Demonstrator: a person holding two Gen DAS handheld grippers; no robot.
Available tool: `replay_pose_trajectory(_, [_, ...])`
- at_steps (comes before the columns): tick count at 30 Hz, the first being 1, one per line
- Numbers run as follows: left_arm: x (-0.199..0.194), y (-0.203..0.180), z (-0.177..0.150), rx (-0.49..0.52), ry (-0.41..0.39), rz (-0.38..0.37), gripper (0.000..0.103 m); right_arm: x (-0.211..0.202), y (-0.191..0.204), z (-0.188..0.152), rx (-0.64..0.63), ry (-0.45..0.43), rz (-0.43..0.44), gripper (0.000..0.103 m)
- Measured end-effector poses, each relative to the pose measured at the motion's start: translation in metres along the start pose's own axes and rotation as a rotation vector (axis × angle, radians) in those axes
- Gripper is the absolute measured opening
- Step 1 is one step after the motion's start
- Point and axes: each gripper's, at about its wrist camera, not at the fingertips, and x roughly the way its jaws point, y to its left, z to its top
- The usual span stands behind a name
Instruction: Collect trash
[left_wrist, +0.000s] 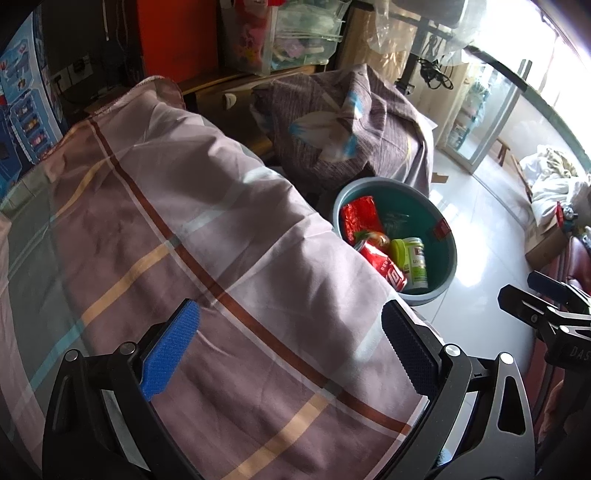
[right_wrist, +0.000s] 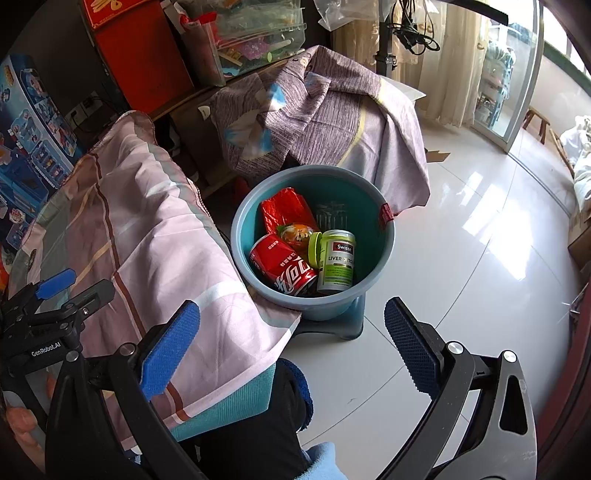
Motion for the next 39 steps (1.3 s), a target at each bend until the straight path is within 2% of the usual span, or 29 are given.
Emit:
replay_pose_trajectory(15, [-0.003, 0.002, 0.001, 0.004, -0.021, 0.024, 0.099, 0.010, 0.005, 0.001, -0.006, 0.021, 0.005, 0.096])
replay_pose_trajectory(39, [0.009, 0.004, 0.002, 0.004, 0.001, 0.027, 0.099, 0.024, 0.005, 0.004, -0.001, 0.059, 0.006, 0.096])
